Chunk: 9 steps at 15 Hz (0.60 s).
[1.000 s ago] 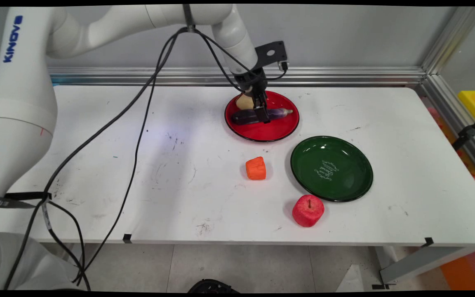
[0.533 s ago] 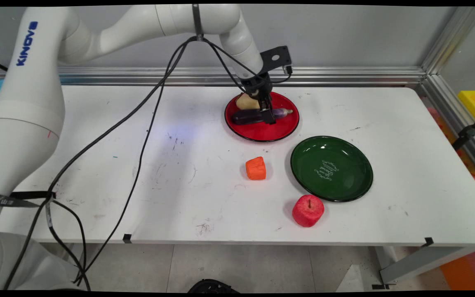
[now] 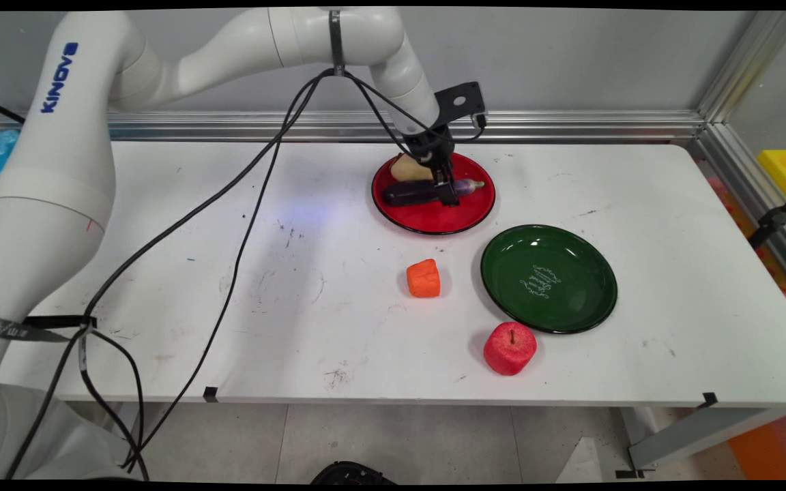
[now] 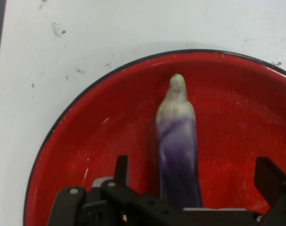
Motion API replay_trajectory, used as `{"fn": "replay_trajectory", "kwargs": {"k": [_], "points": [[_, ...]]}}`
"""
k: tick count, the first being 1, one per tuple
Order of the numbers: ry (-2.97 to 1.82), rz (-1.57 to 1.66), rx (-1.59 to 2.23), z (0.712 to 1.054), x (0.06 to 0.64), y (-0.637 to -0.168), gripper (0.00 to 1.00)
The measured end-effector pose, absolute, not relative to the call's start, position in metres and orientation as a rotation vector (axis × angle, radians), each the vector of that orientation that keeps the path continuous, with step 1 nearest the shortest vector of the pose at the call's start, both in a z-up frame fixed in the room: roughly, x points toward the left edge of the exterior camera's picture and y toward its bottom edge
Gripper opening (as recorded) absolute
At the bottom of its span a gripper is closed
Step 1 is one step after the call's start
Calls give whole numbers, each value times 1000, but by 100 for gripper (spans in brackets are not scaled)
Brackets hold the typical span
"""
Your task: Pick up the eggplant from the red plate
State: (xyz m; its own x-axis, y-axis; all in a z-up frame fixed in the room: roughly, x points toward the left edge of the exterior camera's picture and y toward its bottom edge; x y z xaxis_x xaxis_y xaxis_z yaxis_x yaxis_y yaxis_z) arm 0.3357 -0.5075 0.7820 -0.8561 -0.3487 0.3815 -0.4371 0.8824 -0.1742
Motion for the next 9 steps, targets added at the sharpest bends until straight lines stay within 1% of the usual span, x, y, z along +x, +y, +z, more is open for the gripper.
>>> {"fn": "replay_trajectory", "kwargs": {"k": [2, 3, 9], "points": [[-2710, 364, 580, 779, 336, -510, 100], [-2710, 364, 579, 778, 335, -510, 0], [-2715, 351, 570, 773, 335, -511, 0]]}}
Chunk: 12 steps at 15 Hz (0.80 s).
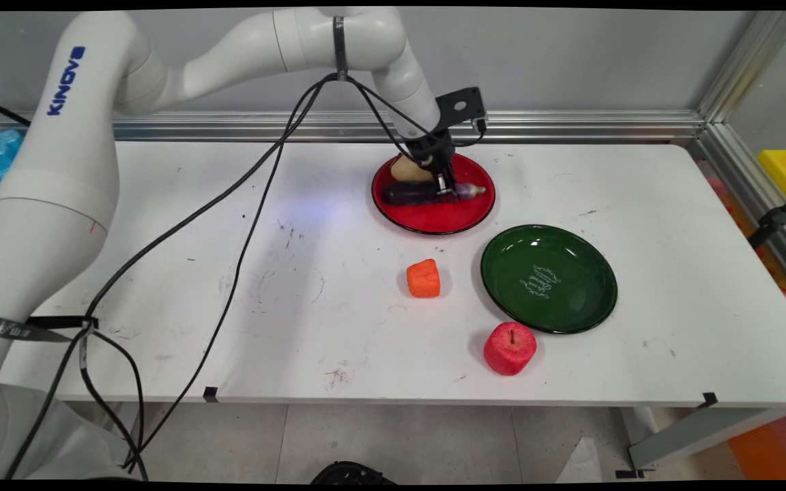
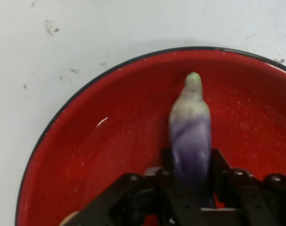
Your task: Place the picked object on the table
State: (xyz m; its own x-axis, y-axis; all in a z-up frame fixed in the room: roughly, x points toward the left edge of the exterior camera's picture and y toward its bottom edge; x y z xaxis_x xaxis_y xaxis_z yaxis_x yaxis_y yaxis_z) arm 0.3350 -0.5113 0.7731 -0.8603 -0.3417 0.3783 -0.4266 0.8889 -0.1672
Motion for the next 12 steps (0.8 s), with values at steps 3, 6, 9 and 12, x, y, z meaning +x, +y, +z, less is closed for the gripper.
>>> {"fn": "replay_trajectory", "kwargs": {"k": [3, 6, 9, 12], "points": [[-2722, 348, 563, 774, 336, -511, 0], [-2724, 351, 554, 779, 336, -509, 0], [-2706, 360, 545, 795, 328, -506, 0], [-2676, 363, 554, 818, 316, -495, 0]]}}
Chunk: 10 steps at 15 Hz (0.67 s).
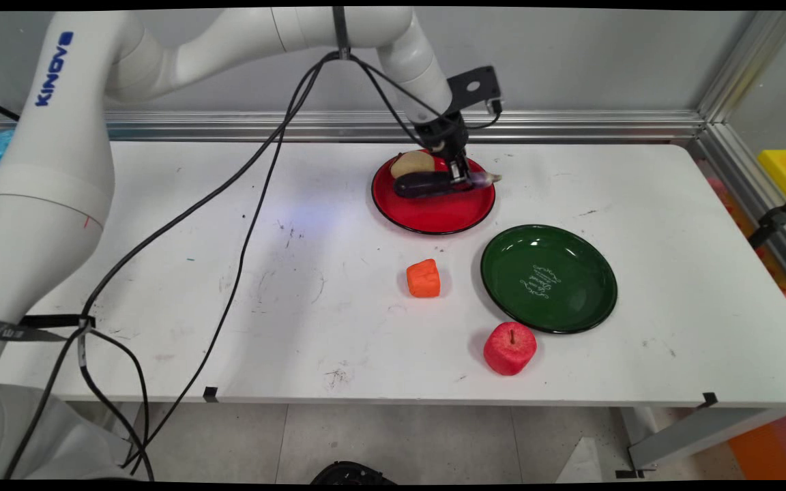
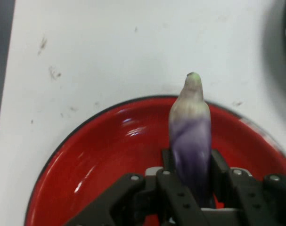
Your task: Place the picked object on the table
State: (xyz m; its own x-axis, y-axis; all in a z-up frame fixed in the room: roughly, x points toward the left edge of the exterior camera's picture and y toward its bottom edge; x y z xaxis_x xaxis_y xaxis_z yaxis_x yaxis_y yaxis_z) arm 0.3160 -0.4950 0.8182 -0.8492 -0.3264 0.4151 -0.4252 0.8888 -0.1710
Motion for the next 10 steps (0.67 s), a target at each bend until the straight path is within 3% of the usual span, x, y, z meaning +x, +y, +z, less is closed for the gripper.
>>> {"fn": "replay_trajectory", "kwargs": {"k": [10], "points": [[-2670, 301, 507, 858, 316, -421, 0]]}}
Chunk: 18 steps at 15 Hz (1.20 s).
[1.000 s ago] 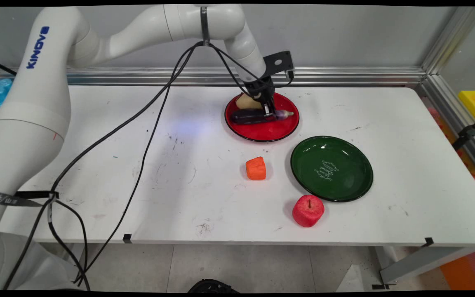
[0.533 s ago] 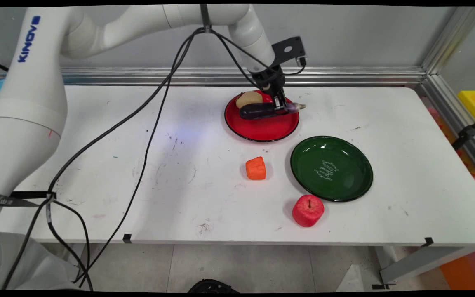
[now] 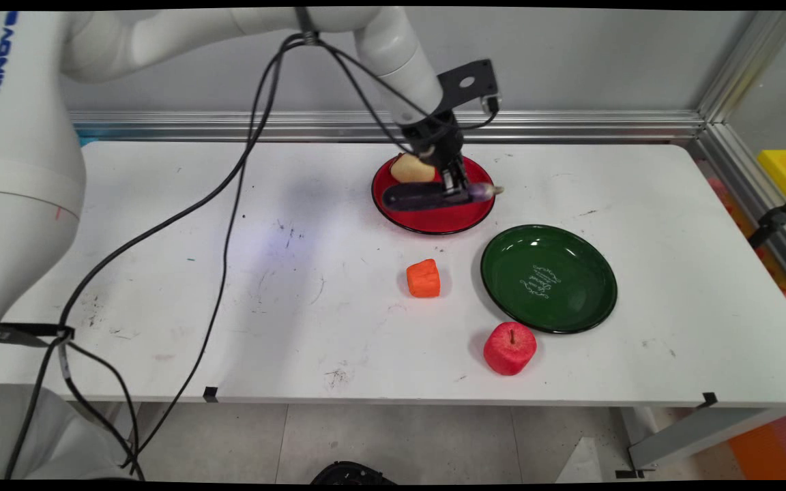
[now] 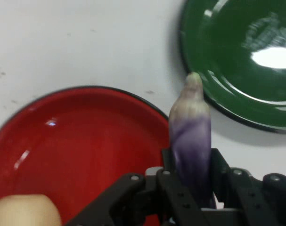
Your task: Place the picked object on the table
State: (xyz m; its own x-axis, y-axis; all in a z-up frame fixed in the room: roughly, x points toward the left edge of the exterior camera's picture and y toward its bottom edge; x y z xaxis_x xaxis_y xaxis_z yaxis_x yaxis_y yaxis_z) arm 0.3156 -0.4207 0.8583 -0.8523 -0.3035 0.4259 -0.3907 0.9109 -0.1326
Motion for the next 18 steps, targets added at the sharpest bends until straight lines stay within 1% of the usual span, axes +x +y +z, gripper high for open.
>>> {"fn": "replay_trajectory", "kwargs": {"k": [6, 12, 18], "points": [[-2699, 284, 435, 858, 340, -364, 0], [-2726, 292, 420, 843, 364, -337, 0], [-2735, 300, 424, 816, 386, -319, 0]]}}
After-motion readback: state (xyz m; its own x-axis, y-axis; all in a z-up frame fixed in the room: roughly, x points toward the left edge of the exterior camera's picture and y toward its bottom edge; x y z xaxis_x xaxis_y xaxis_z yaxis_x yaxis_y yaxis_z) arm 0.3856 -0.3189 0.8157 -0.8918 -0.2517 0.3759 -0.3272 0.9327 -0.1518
